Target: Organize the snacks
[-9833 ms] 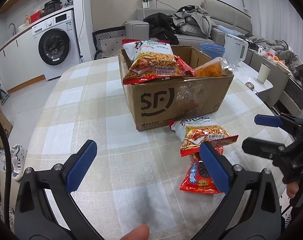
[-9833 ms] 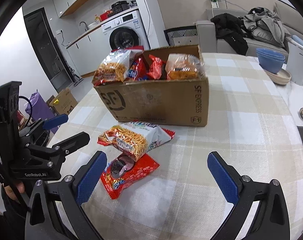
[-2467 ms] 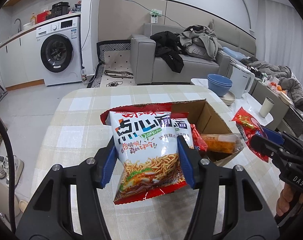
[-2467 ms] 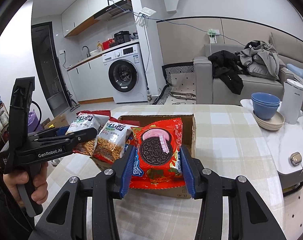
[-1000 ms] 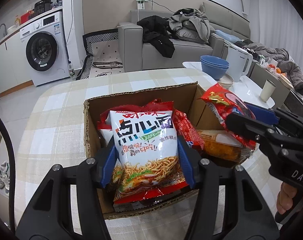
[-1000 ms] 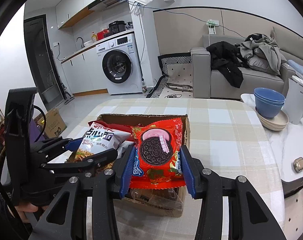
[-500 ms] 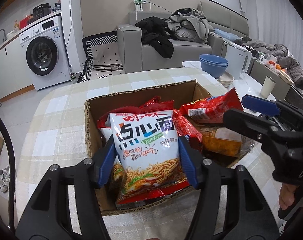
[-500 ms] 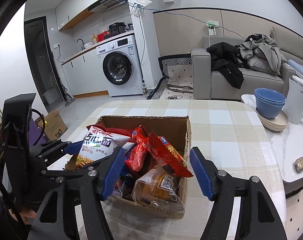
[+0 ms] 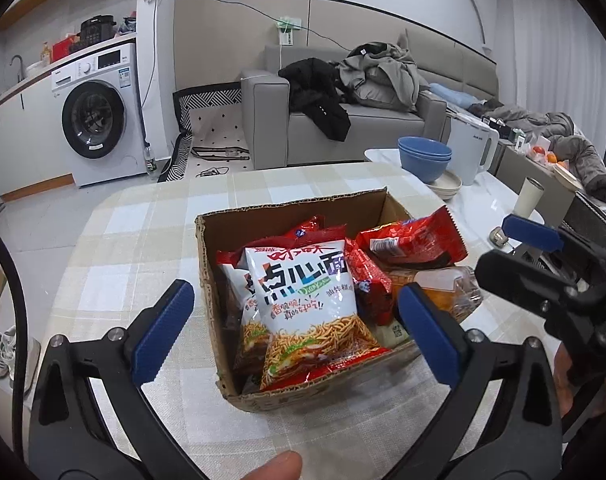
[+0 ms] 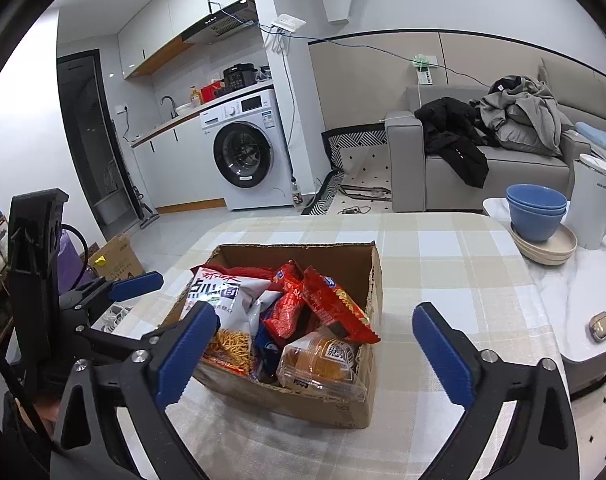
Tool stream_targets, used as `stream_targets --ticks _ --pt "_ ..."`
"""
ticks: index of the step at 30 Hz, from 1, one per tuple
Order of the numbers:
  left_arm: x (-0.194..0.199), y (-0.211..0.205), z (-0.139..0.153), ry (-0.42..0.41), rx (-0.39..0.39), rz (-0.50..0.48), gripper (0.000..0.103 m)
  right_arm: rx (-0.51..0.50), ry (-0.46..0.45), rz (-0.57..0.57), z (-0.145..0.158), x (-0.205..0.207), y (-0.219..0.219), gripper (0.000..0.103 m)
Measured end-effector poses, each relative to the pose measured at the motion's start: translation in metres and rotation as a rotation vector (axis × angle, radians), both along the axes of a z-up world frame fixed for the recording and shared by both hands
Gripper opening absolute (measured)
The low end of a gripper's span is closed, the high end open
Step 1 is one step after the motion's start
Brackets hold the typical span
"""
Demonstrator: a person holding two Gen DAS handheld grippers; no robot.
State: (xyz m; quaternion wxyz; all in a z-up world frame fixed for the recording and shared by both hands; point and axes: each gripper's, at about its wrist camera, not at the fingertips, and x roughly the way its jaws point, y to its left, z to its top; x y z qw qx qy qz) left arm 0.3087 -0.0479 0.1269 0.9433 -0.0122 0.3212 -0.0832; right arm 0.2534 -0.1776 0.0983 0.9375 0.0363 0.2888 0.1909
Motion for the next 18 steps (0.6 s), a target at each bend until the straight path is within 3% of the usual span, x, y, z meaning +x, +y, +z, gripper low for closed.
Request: stream_targets --ticks 18 --pt "-0.069 0.020 0.003 -0.058 -0.002 0.008 0.102 0.020 -0.054 0.040 -0.008 -0.040 0.002 0.103"
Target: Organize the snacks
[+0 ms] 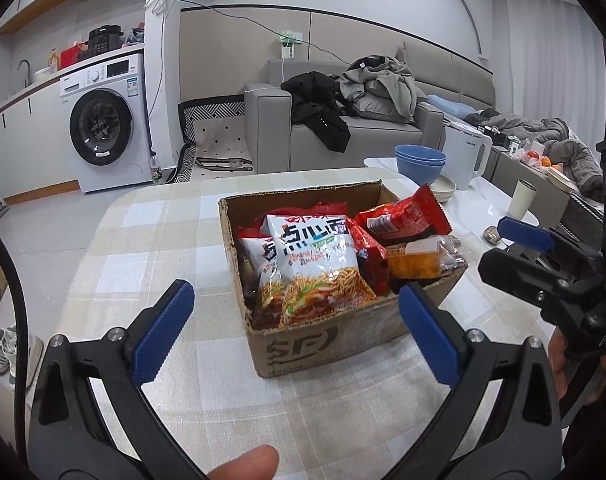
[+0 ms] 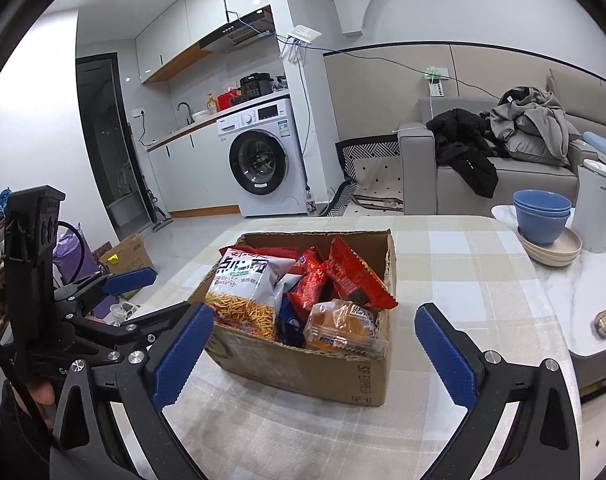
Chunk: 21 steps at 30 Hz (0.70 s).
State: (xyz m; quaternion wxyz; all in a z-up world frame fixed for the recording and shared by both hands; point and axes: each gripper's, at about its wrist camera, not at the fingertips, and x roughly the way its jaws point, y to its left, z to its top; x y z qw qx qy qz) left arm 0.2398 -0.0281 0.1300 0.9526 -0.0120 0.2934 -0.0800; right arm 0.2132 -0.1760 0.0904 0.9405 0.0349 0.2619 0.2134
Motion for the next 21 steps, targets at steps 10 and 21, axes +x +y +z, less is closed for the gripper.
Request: stream_targets --ticks 10,21 --pt "-0.037 0.013 -0.010 -0.027 -0.007 0.017 0.102 -0.004 -0.051 0.011 -0.011 -0.030 -0.001 0.103" --pt "-0.069 0.019 -0.024 -0.068 0.014 0.035 0.102 0.030 -0.100 0.042 -0.024 -0.056 -0.004 0.103"
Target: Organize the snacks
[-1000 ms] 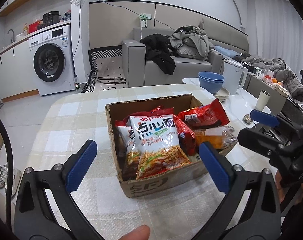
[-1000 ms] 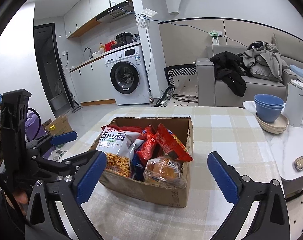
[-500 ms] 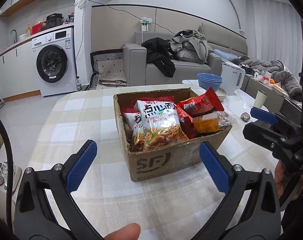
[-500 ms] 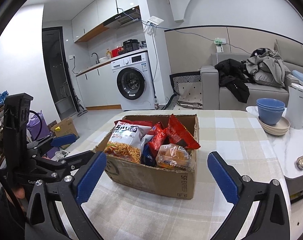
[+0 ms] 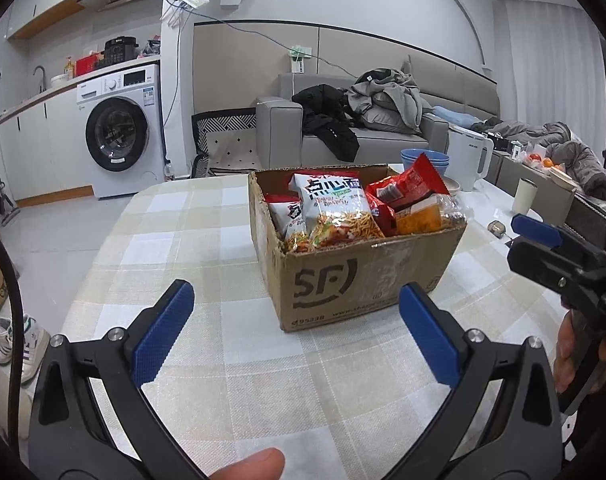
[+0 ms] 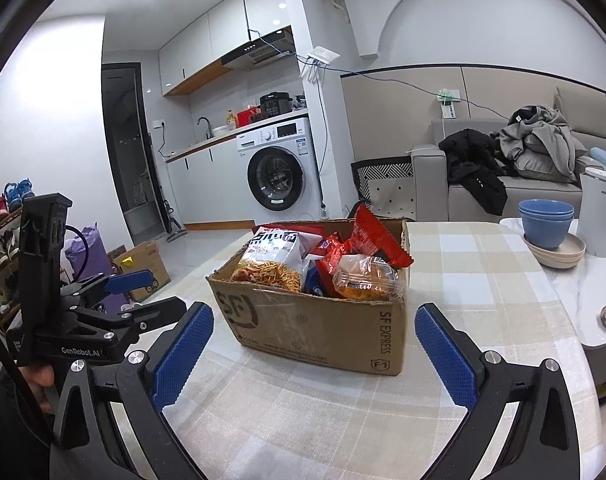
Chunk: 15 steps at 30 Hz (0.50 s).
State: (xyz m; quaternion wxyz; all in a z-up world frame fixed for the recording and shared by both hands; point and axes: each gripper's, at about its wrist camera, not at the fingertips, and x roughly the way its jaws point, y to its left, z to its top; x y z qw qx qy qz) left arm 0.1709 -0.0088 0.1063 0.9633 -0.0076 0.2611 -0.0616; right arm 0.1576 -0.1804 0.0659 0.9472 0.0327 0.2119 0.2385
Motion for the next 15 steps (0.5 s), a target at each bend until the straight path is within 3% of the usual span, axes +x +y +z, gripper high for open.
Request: stream_targets --ticks 15 --pt "-0.024 0.002 -0.014 -0.086 -0.002 -0.004 0.102 0.005 -0.067 -0.001 -0.008 -0.022 -0.010 0.103"
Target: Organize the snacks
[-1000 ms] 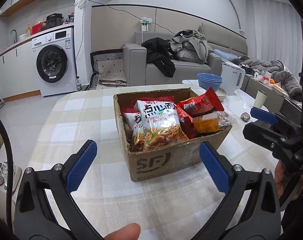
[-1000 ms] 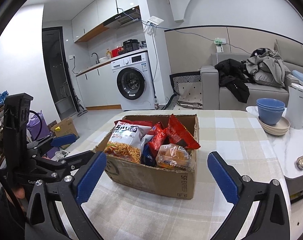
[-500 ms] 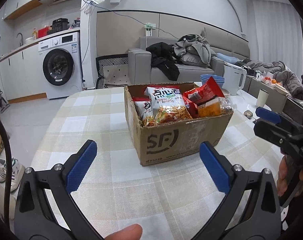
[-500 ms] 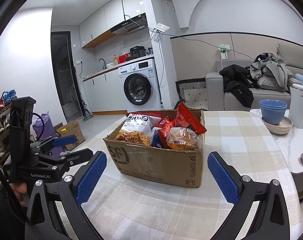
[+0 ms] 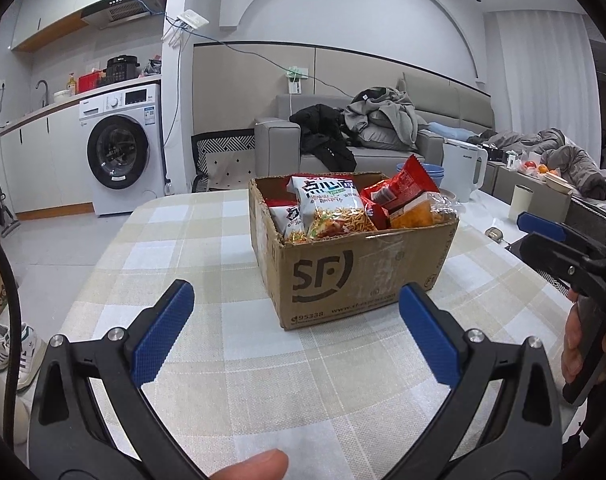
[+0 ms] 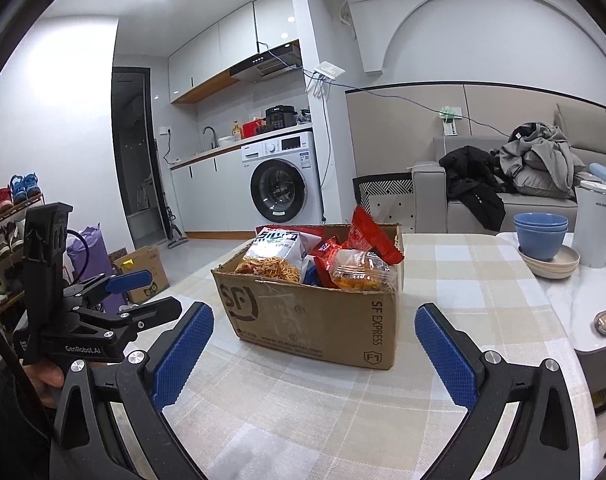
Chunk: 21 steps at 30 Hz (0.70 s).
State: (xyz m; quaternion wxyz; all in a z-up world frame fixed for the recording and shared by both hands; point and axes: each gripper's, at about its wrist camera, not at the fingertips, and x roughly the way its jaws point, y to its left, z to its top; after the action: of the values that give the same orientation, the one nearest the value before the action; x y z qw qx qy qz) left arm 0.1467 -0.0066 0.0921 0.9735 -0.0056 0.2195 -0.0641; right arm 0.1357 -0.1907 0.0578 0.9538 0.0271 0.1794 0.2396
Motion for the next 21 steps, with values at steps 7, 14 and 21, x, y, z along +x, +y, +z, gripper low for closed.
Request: stream_targets --ticks 7,14,21 --pt "-0.003 0.002 -0.006 -0.029 0.004 0.003 0.102 -0.004 -0.002 -0.003 -0.006 -0.001 -0.002 0.103" --pt "-0.001 0.001 -0.017 -0.042 0.013 0.008 0.102 -0.013 -0.011 0.001 -0.010 -0.005 0.000 0.103" --pt "-0.003 0.002 -0.019 -0.051 0.010 0.011 0.102 -0.016 -0.012 -0.005 -0.015 -0.007 -0.002 0.103"
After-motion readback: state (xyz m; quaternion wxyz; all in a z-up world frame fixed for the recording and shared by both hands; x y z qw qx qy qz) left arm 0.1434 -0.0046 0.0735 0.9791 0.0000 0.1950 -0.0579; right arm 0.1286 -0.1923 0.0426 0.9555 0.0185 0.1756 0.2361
